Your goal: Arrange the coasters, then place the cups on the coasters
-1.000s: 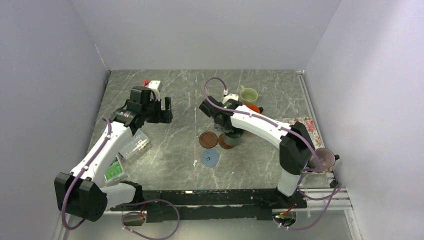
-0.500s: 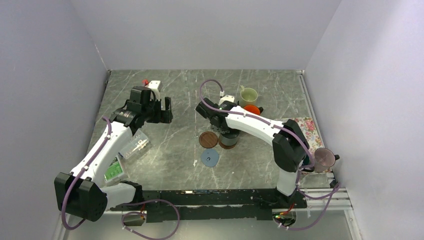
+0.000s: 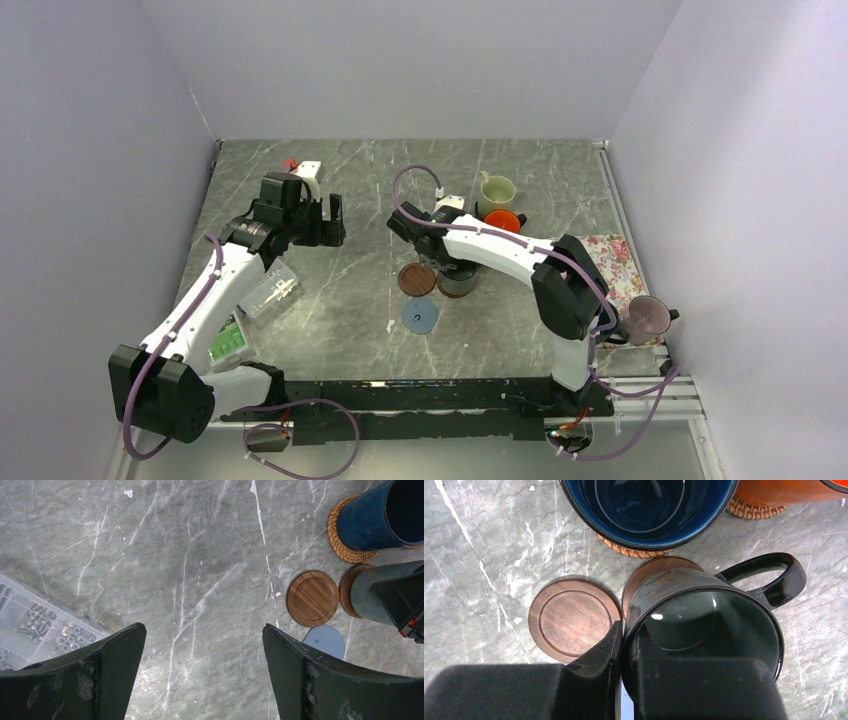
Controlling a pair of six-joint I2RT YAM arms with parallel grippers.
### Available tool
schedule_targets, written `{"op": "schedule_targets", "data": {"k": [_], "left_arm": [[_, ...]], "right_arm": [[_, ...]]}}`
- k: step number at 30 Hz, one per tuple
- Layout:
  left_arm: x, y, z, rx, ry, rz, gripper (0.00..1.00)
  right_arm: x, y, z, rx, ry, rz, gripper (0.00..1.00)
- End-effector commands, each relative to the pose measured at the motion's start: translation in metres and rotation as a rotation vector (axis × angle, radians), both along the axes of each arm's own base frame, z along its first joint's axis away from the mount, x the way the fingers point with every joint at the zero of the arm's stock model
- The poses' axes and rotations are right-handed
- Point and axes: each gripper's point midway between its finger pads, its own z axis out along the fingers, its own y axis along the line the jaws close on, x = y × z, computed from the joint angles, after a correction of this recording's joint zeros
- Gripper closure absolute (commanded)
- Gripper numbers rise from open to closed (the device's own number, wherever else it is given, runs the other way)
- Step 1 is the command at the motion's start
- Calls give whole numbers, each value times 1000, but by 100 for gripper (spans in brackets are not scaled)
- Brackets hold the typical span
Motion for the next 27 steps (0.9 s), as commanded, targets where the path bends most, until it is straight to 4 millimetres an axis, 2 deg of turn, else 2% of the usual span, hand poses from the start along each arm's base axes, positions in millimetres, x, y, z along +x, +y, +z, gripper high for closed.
{"op": "schedule_targets", "data": {"k": [1, 27], "left_arm": [[4, 0, 11, -5, -45, -3, 7], [3, 1, 13, -6, -54, -2, 7]], "right_arm": [[10, -1, 9, -19, -65, -14, 100], [10, -1, -10, -29, -55, -23, 100]]}}
